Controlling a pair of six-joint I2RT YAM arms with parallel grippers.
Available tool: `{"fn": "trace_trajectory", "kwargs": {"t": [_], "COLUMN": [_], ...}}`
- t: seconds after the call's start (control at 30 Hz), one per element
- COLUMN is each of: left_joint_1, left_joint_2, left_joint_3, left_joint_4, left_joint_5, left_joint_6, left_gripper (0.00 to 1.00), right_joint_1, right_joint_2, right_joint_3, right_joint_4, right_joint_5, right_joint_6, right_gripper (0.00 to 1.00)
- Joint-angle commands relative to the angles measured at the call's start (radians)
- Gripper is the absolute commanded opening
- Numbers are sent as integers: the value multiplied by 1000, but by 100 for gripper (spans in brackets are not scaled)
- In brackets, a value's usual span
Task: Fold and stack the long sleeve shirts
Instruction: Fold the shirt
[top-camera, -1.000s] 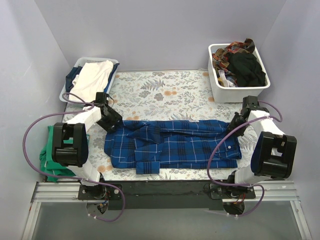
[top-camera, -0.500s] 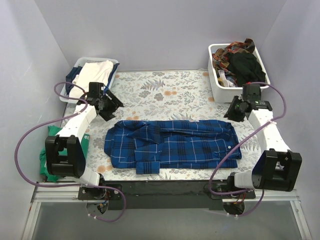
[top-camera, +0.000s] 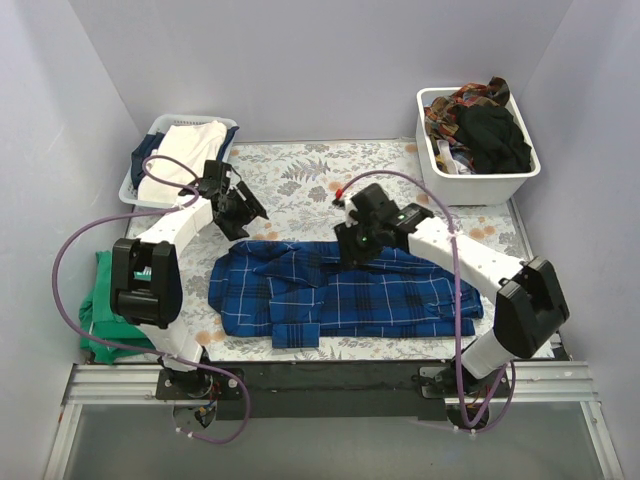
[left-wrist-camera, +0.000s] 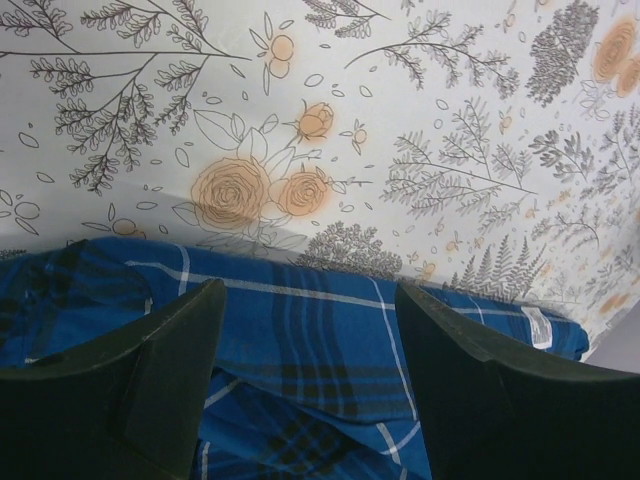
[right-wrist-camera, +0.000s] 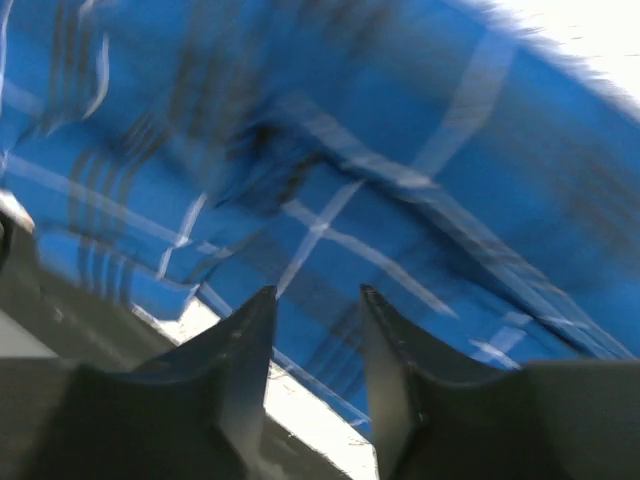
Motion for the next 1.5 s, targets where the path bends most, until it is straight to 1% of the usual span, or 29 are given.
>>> {"fn": "trace_trajectory", "kwargs": {"t": [0.0,0.03,0.1,0.2,0.23,0.27,0.33,0.47,0.6,0.8,0.87,0.9,0.93,1.0,1.03,1.1,1.13,1.2,1.37,1.47], "left_joint_1": [6,5,5,5,5,5,6,14,37,61,66,72,75,75,75,75,75,75,77,77], "left_joint_2": [26,30,42,66,75,76,79,95,99,87,78,75,69,64,62,62,62,58,52,55], "left_joint_3": [47,52,62,76,79,82,90,114,133,124,111,105,101,82,78,61,56,44,35,41], "left_joint_4": [-19,-19,-22,-29,-30,-30,-33,-59,-85,-92,-93,-85,-81,-66,-62,-55,-53,-46,-39,-41], "left_joint_5": [-23,-25,-25,-11,-5,4,12,29,49,58,56,58,61,75,78,82,84,81,72,62], "left_joint_6": [21,24,31,32,32,32,34,49,70,93,93,92,89,81,80,75,73,73,84,92], "left_gripper": [69,69,69,69,69,69,69,69,69,69,69,69,68,68,68,68,68,68,68,68], "right_joint_1": [92,100,112,117,117,122,125,137,183,234,252,258,264,278,281,286,286,287,287,287], "right_joint_2": [38,46,55,67,69,70,83,121,149,238,262,268,276,276,259,233,198,154,-34,-130], "right_joint_3": [-39,-47,-68,-117,-148,-160,-176,-194,-176,-116,-101,-86,-76,-58,-56,-58,-61,-69,-93,-102], "right_joint_4": [24,36,62,150,212,231,265,381,440,458,457,457,436,402,383,356,340,288,179,152], "right_joint_5": [-60,-70,-119,-194,-219,-237,-242,-308,-290,-262,-256,-253,-245,-212,-202,-167,-150,-98,-26,-12], "right_joint_6": [-87,-95,-98,-77,-71,-63,-52,-8,24,81,90,90,87,72,69,60,57,46,29,17], "right_gripper": [53,56,57,60,60,62,65,66,66,65,63,61,52,39,25,13,5,1,1,1]}}
